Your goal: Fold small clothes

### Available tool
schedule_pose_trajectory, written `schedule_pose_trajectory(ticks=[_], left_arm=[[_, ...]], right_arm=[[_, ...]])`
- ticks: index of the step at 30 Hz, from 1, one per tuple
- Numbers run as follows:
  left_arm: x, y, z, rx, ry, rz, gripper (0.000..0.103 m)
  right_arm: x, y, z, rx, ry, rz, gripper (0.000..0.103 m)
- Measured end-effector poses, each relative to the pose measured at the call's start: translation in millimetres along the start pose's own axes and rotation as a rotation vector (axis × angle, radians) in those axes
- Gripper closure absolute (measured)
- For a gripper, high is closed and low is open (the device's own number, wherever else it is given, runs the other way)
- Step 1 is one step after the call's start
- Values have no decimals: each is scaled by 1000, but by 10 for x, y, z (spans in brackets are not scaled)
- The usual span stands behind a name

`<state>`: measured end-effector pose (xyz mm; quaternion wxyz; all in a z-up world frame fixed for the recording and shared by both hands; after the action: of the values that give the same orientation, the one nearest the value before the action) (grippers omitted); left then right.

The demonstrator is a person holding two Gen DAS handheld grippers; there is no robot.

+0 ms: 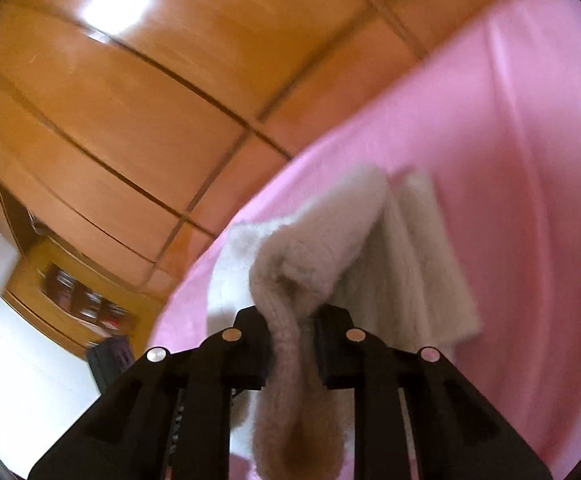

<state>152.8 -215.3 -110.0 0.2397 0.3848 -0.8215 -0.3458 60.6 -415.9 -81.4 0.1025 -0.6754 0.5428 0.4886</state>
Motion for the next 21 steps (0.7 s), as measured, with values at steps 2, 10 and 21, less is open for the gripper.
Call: schedule_pose_trajectory(ticks=[2,10,21], left_arm=[[116,-55,-28,7,-42,-43,18],[318,-161,164,124,-179,-190,14],[-104,52,167,49,221,34,11]], right_arm=[[33,62,17,35,48,66,87],[780,-165,295,56,-56,123,86],[691,-125,497,116,62,206,82]])
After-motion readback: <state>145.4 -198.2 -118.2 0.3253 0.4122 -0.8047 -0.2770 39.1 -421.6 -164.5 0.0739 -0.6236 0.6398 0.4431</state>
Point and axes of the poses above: each gripper's, at about its wrist camera, not at the fingertips, and y roughly against the way its jaws point, x to its right, z to its underside, the point moved 6 cm from there along -y, roughly the way its jaws point, and after that the axes turned 5 degrees about -y, right-handed, at the moved point
